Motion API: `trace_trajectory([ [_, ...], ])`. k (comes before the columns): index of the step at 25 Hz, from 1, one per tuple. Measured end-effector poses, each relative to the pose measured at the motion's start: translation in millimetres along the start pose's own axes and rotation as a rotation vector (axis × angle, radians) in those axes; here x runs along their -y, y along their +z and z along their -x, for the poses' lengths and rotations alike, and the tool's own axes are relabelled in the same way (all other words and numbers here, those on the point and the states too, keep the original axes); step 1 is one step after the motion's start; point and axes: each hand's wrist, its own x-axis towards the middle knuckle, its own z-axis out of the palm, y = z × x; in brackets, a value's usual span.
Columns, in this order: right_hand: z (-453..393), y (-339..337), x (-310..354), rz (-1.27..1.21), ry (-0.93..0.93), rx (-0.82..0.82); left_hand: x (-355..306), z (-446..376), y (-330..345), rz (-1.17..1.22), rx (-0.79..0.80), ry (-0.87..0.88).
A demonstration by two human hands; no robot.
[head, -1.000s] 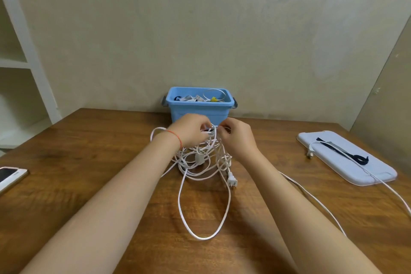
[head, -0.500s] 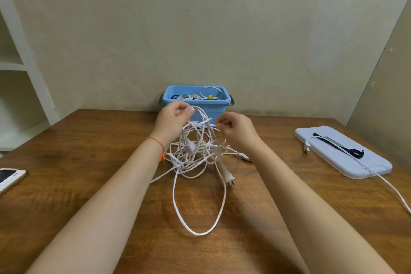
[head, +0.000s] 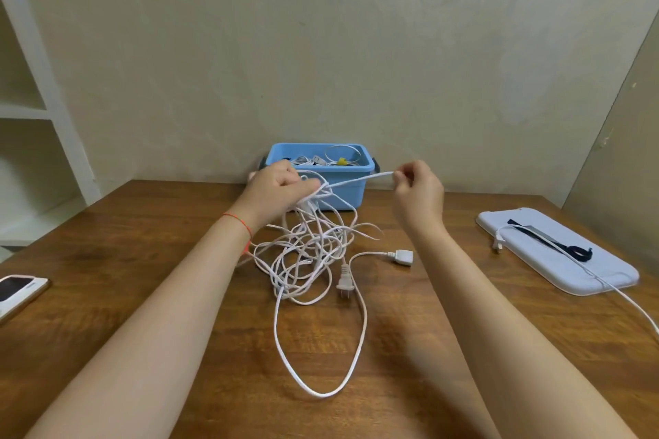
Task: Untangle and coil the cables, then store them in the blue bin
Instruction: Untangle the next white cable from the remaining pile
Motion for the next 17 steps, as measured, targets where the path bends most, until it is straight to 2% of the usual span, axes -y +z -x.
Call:
trace_trajectory([
  [2,-11,-13,-6,-0.022,0.07,-0.17,13,-4,-12,-0.521,-0.044,0.082],
  [4,-17,-28,-19,-0.04,0.17,-0.263,32,-3,-26,-0.882,0.007,-0.082],
  [5,-18,-32,-26,-0.018,0.207,-0.233,42,2,-31,-0.957,0.034,-0.223],
  [6,-17,-33,-31,0.034,0.232,-0.149,49,7,-31,-0.971,0.037,-0.332],
  [7,-16,-32,-34,0.096,0.251,-0.033,53,9,-26,-0.918,0.005,-0.36],
  [9,-11,-21,-32,0.237,0.265,0.204,44,8,-6,-0.745,-0.115,-0.22],
  [11,-4,-12,-26,0.478,0.205,0.379,29,4,17,-0.632,-0.113,-0.068],
  [13,7,-8,-18,0.853,0.055,0.496,22,2,36,-0.681,0.066,0.004],
  [15,17,-6,-11,1.141,-0.103,0.621,28,1,50,-0.754,0.341,-0.101],
  [17,25,2,-6,1.136,-0.221,0.766,40,2,58,-0.692,0.48,-0.239],
])
